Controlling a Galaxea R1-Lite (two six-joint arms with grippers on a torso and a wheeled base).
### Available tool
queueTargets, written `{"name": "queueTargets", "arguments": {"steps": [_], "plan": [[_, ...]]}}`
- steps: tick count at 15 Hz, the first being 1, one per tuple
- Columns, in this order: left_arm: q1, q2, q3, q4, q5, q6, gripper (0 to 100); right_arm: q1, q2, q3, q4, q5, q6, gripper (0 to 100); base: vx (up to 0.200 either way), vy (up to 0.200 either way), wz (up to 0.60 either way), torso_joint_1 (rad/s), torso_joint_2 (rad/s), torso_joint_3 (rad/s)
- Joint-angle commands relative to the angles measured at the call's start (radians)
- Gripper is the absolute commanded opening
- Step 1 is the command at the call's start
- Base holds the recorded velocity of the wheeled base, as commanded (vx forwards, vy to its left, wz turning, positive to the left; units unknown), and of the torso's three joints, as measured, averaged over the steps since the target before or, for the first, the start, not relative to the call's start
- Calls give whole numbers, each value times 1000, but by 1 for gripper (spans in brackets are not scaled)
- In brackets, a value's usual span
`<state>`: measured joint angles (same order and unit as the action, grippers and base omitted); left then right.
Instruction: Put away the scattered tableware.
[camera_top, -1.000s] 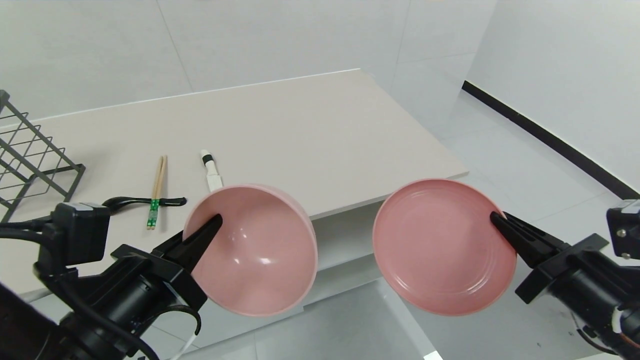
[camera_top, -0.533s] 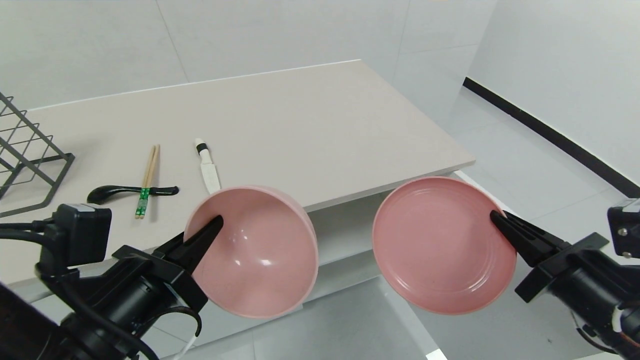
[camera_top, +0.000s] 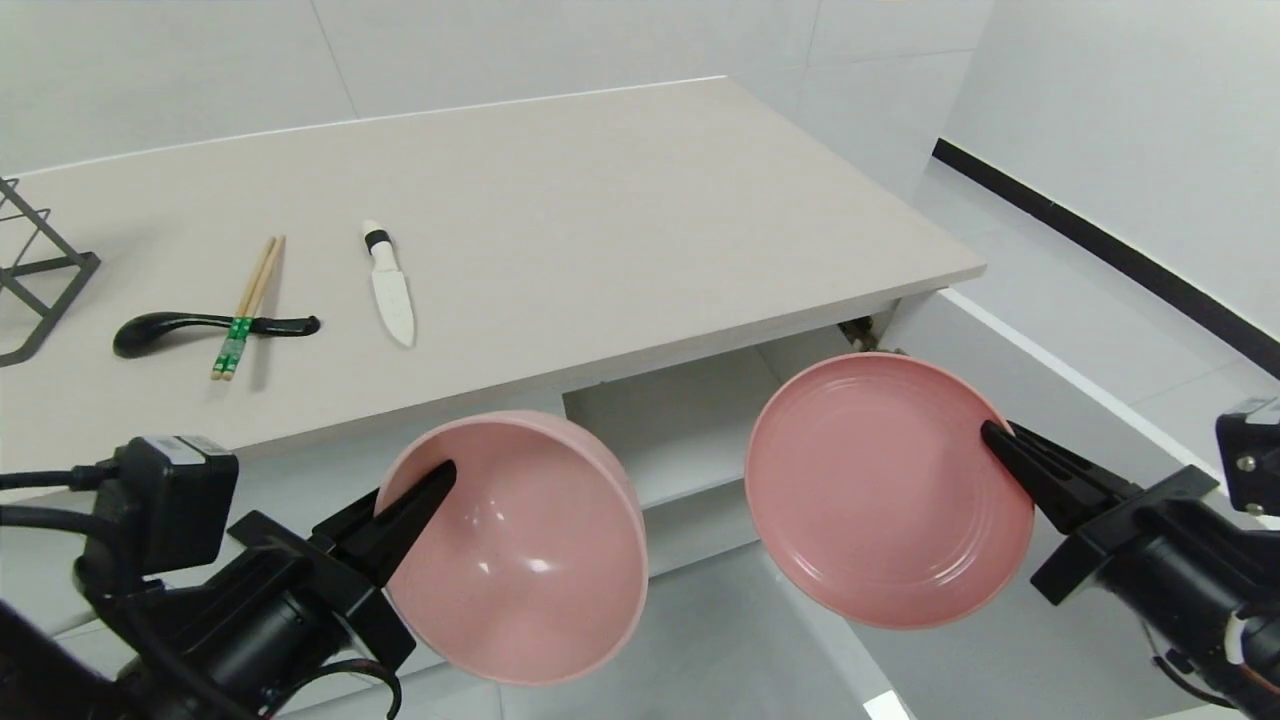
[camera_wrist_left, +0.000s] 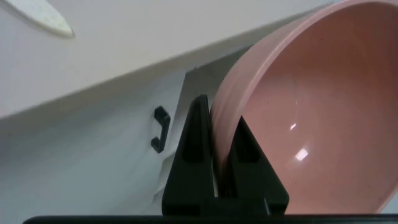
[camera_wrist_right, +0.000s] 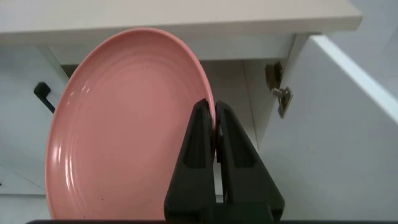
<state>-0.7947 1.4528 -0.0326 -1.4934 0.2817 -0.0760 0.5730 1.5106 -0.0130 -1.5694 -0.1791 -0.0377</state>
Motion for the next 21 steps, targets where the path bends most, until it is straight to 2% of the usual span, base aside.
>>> {"name": "queueTargets", "arguments": {"steps": [1,10,21], "plan": [[-8,0,28,-2,-4,35,0,-1,2,2,-1,0,-1,0,0,0,0,-212,491,286],[-8,9,28,7,-4,38,0,1,5,1,-1,0,-1,0,0,0,0,-74,190,110],[-8,12,28,12,-4,38,0,-4,14,-1,-1,0,5,0,0,0,0,-143,439,287]]}}
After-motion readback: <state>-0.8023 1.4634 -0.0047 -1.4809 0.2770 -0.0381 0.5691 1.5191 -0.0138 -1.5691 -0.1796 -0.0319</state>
